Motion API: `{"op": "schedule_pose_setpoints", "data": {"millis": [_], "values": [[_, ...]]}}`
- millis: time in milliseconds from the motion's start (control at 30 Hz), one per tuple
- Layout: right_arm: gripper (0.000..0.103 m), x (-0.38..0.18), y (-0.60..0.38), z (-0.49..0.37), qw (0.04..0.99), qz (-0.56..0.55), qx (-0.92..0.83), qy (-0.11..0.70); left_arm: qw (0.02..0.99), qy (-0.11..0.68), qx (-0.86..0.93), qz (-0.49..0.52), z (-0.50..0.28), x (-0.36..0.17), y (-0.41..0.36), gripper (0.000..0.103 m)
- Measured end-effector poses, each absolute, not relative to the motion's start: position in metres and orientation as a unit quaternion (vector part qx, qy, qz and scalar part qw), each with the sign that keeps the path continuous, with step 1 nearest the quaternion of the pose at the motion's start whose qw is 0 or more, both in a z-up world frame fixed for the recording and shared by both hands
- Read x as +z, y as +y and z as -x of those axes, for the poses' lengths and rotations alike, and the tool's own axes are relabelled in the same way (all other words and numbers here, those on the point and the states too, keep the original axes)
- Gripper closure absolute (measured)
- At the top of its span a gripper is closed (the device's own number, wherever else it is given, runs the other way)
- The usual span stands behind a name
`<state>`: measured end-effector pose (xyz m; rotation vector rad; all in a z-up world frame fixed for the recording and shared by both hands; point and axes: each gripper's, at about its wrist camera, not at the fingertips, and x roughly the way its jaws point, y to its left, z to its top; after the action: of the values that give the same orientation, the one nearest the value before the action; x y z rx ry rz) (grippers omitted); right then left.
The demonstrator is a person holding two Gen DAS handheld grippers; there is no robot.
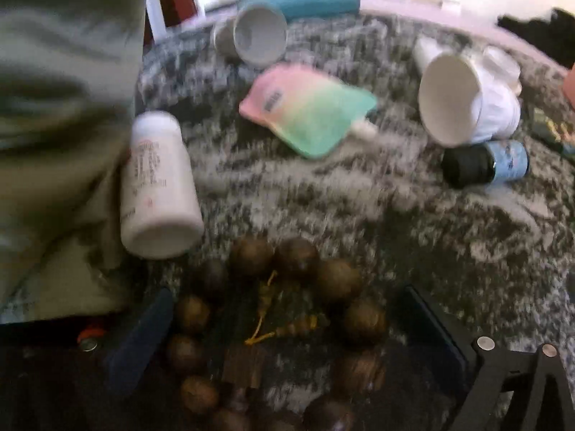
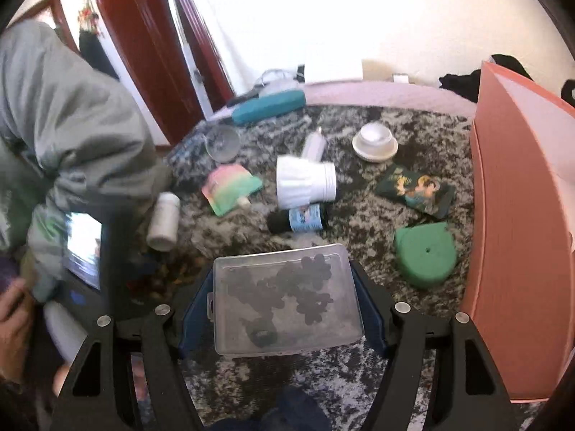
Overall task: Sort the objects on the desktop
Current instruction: 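Hold the bracelet with the left tool while the right tool lifts the clear plastic box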
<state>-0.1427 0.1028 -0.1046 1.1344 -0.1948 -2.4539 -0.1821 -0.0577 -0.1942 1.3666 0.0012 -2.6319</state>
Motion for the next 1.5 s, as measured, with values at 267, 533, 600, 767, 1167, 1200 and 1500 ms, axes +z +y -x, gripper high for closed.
{"op": "schedule_pose_setpoints", "data": {"millis": [267,533,600,767,1167,1200,1500], "values": [[0.029,-0.073,0.103,0.122,0.25,-0.378,-0.887,-0.086,0.076,0.036,-0.888,-0.452,0.182,-0.185,-0.061,0.064],[0.029,-0.06,0.117,0.105,0.255,-0.357,-0.893,-0.101,0.046,0.065,-0.895,-0.439,0.166,-0.157,-0.057,0.063],[0.029,-0.06,0.126,0.098,0.25,-0.353,-0.895,-0.11,0.039,0.077,-0.902,-0.422,0.16,-0.143,-0.057,0.063],[0.029,-0.053,0.151,0.086,0.241,-0.332,-0.902,-0.133,0.033,0.087,-0.917,-0.389,0.142,-0.117,-0.047,0.069],[0.029,-0.04,0.177,0.077,0.226,-0.316,-0.91,-0.146,0.041,0.044,-0.926,-0.374,0.129,-0.106,-0.026,0.013],[0.029,-0.04,0.177,0.077,0.229,-0.316,-0.909,-0.147,0.047,0.041,-0.92,-0.387,0.135,-0.115,-0.027,0.013],[0.029,-0.035,0.174,0.076,0.222,-0.307,-0.915,-0.138,0.026,0.086,-0.853,-0.515,0.187,-0.191,-0.035,0.001]]}}
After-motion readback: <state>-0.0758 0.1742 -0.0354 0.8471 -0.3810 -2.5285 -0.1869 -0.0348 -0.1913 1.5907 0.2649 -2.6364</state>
